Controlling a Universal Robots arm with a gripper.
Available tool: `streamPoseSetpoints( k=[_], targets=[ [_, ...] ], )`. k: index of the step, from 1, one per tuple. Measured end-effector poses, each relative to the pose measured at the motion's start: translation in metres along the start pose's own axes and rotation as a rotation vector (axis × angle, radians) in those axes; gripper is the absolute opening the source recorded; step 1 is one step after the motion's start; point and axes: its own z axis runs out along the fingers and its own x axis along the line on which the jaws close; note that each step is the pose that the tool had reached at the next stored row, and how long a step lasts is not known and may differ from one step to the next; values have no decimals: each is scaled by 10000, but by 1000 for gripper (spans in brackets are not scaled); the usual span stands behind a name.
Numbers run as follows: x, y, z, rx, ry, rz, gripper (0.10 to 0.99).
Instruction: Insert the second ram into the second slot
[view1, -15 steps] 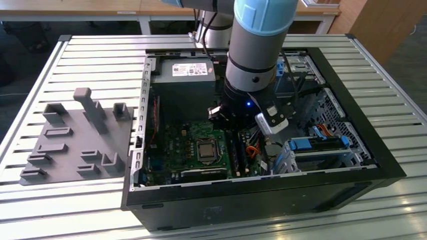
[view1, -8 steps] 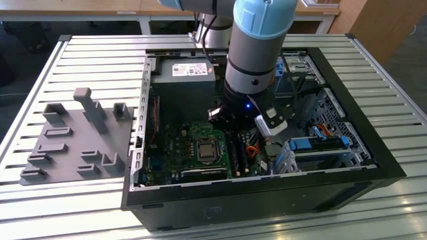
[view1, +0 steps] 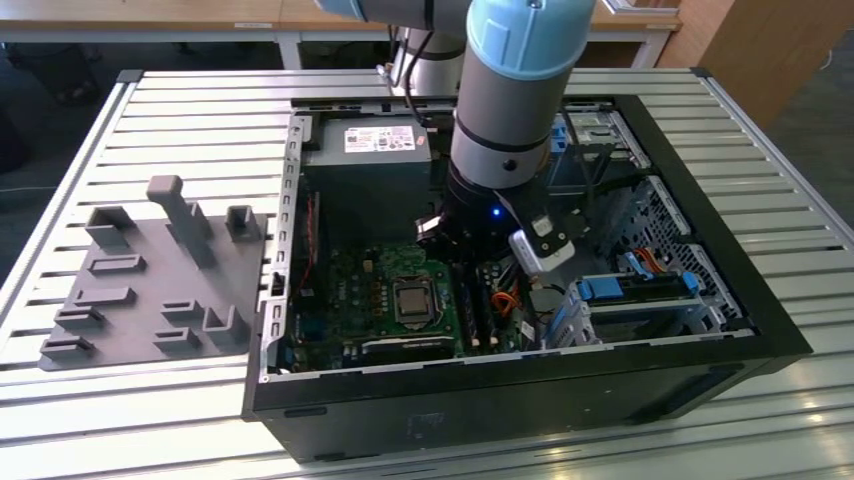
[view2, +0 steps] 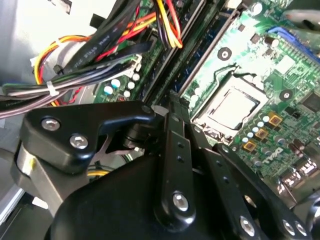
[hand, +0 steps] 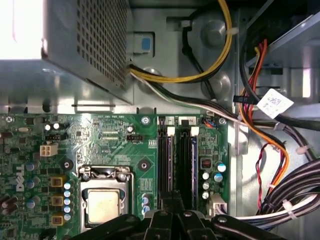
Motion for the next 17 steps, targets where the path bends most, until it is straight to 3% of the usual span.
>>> streamPoseSetpoints(
  k=[3, 17],
  targets=[
    [2, -3, -81, 32, 9, 1, 106],
    [5, 0, -293, 33, 25, -3, 106]
  ],
)
